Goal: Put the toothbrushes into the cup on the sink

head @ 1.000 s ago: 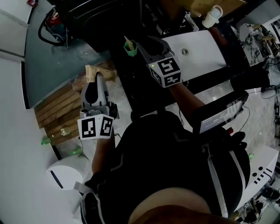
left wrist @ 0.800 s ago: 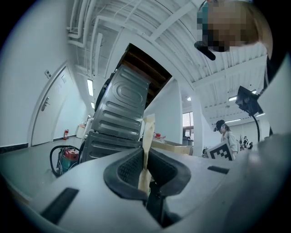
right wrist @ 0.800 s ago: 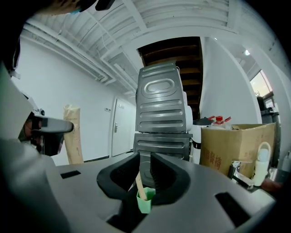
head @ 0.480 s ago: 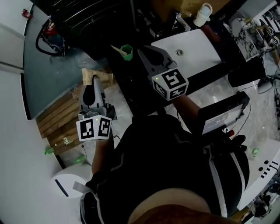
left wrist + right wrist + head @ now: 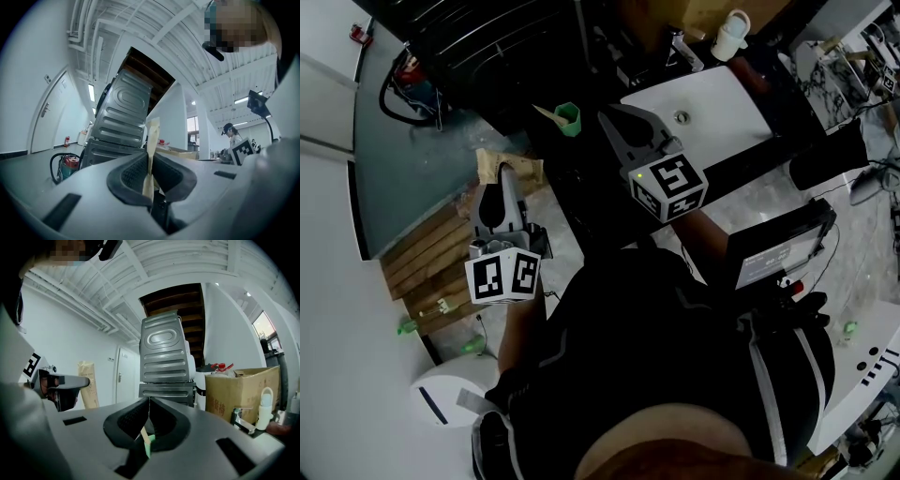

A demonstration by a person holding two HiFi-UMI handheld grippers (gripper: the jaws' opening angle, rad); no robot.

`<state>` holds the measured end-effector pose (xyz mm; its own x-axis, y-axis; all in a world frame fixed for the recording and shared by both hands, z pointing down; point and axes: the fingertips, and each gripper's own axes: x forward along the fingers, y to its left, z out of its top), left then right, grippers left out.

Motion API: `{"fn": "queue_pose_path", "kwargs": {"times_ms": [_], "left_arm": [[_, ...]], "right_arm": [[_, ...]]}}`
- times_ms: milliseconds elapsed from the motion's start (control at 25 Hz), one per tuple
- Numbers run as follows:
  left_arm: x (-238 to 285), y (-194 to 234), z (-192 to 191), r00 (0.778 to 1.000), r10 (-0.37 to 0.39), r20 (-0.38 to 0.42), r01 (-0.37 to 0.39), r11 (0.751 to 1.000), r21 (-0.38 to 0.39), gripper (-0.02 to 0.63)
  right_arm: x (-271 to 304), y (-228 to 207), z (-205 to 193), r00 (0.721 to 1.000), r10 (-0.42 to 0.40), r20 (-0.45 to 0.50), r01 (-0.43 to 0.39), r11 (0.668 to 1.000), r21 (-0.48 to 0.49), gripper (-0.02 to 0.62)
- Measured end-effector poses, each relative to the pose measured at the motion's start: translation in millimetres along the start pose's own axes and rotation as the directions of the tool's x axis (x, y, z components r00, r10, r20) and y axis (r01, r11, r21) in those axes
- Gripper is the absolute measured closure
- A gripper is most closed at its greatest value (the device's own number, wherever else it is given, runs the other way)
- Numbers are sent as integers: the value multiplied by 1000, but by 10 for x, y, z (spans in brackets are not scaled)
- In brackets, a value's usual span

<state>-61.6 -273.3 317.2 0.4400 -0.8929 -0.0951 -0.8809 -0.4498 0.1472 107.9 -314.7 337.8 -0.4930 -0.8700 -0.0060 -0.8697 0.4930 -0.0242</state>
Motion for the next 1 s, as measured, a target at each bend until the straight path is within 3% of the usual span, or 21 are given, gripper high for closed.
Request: {"fn": "queue_pose_path", "kwargs": {"times_ms": [480, 1000], "left_arm": [[430, -258, -19, 996, 44, 78, -46, 998, 34, 575], [1242, -432, -370, 968, 227, 110, -235, 970, 64, 575]], "right_arm": [[-106, -191, -60, 1000, 14, -14, -15, 1000, -5, 568], [-61, -747, -237, 992, 114, -50, -113, 993, 31, 568]]}}
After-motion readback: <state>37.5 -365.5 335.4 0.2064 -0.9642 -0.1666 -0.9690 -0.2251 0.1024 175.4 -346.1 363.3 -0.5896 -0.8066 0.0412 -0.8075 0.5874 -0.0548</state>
